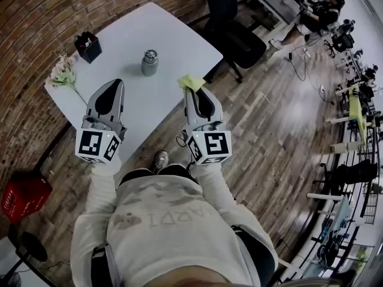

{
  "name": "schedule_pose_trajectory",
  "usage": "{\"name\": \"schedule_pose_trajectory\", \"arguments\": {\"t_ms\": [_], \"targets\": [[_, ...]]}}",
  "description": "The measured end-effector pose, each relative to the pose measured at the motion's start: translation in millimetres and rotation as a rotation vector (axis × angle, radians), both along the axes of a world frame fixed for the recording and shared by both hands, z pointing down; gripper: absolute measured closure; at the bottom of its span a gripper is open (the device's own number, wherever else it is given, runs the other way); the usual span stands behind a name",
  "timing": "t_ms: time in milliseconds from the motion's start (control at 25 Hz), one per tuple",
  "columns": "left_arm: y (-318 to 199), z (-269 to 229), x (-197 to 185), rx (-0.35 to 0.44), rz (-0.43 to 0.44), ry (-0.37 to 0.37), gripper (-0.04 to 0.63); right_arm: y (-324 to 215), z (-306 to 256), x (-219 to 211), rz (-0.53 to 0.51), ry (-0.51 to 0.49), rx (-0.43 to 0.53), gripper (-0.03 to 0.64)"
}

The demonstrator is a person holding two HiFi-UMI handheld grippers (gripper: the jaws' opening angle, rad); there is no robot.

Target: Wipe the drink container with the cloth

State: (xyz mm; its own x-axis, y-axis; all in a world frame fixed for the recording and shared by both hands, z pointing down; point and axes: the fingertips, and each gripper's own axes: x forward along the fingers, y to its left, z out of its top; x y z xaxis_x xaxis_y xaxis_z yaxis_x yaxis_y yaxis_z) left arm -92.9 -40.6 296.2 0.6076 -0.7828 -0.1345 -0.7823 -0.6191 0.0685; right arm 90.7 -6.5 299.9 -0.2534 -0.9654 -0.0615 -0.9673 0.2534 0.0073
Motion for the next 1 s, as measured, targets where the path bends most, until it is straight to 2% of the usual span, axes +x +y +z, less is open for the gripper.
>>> {"name": "schedule_pose_trajectory", "arguments": {"t_ms": [520,760,1000], "targets": [[-44.8,1.8,40.3,0.009,-0.105,-0.032,0.595,-70.7,7.3,29.8,-0.163,0.003,0.011,0.546],[-65.8,9.9,45.7,-0.030,-0.093,-0.039,0.595,-92.9,17.1,20.2,-0.225,0.014,-0.010,0.546],[-98.2,36.8,49.3,-0.091,-0.056,-0.089,0.595,-116.1,40.8,6.1,-0.263,0.020,-0.058,0.546]]}}
